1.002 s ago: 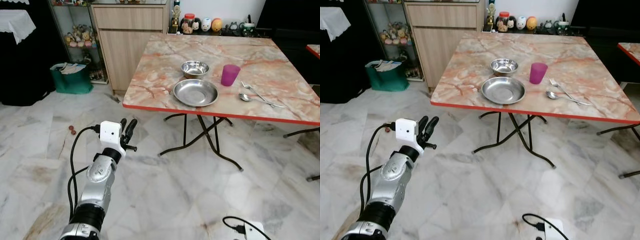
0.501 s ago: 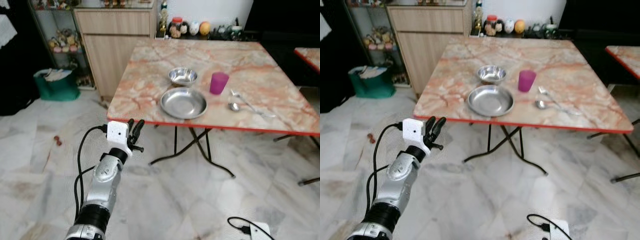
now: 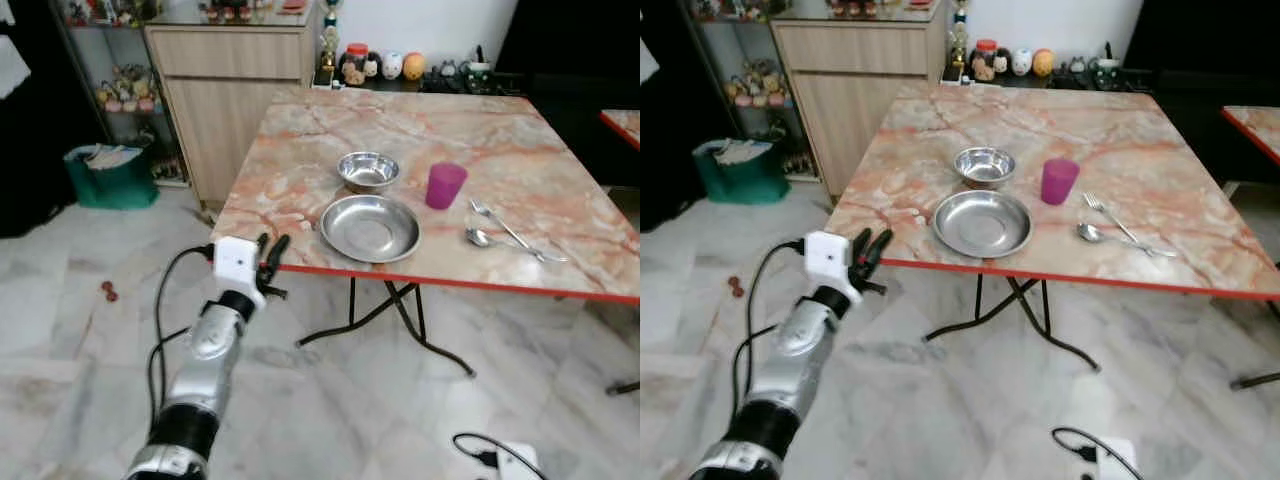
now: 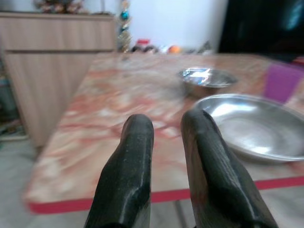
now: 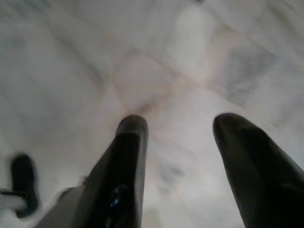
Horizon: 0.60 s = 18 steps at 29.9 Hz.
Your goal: Setting the table
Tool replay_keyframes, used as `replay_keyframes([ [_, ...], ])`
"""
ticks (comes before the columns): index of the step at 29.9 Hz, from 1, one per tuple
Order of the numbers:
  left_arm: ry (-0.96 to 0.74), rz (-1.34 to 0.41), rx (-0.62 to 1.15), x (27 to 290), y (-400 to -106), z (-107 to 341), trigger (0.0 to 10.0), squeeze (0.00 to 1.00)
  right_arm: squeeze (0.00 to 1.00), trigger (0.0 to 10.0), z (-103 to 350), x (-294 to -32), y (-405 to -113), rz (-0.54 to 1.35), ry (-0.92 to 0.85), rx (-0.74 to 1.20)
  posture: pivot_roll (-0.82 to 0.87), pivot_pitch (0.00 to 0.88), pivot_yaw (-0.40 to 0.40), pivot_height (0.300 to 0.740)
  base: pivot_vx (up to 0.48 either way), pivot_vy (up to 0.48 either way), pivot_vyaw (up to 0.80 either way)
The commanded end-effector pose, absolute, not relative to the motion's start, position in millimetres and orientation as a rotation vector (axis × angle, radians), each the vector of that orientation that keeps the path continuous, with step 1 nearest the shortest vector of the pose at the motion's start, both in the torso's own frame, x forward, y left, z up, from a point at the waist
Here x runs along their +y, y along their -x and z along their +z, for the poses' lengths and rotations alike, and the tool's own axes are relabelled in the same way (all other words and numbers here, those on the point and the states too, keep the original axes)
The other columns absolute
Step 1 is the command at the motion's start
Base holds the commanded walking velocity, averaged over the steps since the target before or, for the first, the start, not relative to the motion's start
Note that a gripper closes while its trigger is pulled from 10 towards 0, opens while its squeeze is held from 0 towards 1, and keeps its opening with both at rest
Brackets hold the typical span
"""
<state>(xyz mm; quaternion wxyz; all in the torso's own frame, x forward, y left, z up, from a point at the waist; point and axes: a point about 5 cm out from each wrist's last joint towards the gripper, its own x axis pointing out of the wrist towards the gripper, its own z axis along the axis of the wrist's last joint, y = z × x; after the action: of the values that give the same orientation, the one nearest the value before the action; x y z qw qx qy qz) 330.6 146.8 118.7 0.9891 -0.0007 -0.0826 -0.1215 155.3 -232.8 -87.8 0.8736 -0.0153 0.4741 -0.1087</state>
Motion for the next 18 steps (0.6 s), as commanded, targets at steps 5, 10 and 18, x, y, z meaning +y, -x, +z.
replay_keyframes([
  [5, 0.023, -0.279, -0.175, 133.4, -331.4, 121.6, 10.0, 0.00, 0.00, 10.0, -89.4, -240.3, -146.1, -0.239, 0.045, 1.010, 0.10, 0.000, -0.035, 0.740, 0.262, 0.000, 0.00],
  [10, 0.024, -0.280, -0.173, 133.7, -331.1, 121.3, 10.0, 0.00, 0.00, 10.0, -89.6, -240.0, -145.8, -0.240, 0.043, 1.010, 0.10, 0.000, -0.035, 0.740, 0.262, 0.000, 0.00],
  [18, 0.024, -0.284, -0.172, 132.1, -331.4, 121.9, 10.0, 0.00, 0.00, 10.0, -89.5, -239.8, -146.2, -0.239, 0.041, 1.010, 0.10, 0.000, -0.034, 0.740, 0.262, 0.000, 0.00],
])
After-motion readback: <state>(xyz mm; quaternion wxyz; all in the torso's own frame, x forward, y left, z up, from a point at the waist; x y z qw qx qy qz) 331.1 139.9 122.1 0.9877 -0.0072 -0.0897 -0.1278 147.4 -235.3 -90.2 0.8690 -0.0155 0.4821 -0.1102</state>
